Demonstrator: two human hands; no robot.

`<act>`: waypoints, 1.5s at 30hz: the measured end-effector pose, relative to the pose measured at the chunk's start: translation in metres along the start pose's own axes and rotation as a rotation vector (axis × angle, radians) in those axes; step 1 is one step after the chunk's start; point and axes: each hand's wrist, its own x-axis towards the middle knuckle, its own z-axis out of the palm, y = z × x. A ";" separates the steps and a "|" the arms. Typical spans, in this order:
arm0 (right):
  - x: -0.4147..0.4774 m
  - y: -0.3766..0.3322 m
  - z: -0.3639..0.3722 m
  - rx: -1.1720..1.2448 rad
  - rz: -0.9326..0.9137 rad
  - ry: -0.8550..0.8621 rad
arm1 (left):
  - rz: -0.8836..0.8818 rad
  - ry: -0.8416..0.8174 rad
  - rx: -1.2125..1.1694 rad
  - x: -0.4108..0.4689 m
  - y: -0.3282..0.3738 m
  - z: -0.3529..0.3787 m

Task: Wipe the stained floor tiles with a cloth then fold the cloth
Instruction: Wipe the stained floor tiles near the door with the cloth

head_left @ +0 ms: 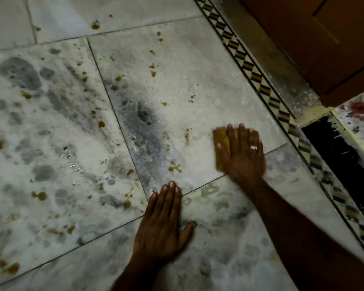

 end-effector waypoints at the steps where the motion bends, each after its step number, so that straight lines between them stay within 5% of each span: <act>1: 0.021 -0.013 -0.001 0.036 0.049 -0.018 | 0.002 0.000 -0.002 0.000 0.000 0.000; 6: 0.032 -0.104 -0.002 0.113 -0.171 -0.088 | -0.008 0.000 0.009 0.000 0.001 0.000; 10: -0.052 -0.078 -0.004 0.082 -0.491 -0.052 | -0.047 -0.035 -0.001 -0.027 0.000 -0.003; 13: -0.039 -0.048 -0.003 0.033 -0.324 -0.054 | -0.085 -0.056 -0.001 -0.044 0.000 -0.008; 16: 0.003 -0.091 -0.002 0.087 -0.064 -0.051 | -0.087 -0.070 0.008 -0.042 -0.003 -0.012; 20: -0.033 -0.147 -0.001 0.086 -0.371 -0.065 | -0.148 -0.057 0.010 -0.048 -0.004 -0.012; 23: -0.090 -0.118 -0.002 0.066 -0.581 -0.056 | -0.204 -0.060 0.032 -0.068 -0.011 -0.013; 27: -0.082 -0.078 -0.003 -0.001 -0.440 -0.075 | -0.273 -0.090 0.070 -0.106 -0.034 -0.023; 31: -0.052 -0.159 0.000 0.119 -0.271 -0.040 | -0.426 -0.075 0.120 -0.128 -0.058 -0.031; 34: -0.082 -0.214 -0.002 0.135 -0.549 -0.031 | -0.468 -0.041 0.139 -0.128 -0.061 -0.029; 38: -0.138 -0.172 -0.006 0.069 -0.790 -0.102 | -0.482 -0.037 0.132 -0.140 -0.064 -0.033; 41: -0.118 -0.144 -0.007 0.050 -0.588 -0.136 | -0.479 -0.055 0.125 -0.155 -0.068 -0.039; 45: -0.080 -0.228 -0.007 0.148 -0.344 -0.100 | -0.486 -0.043 0.141 -0.158 -0.072 -0.039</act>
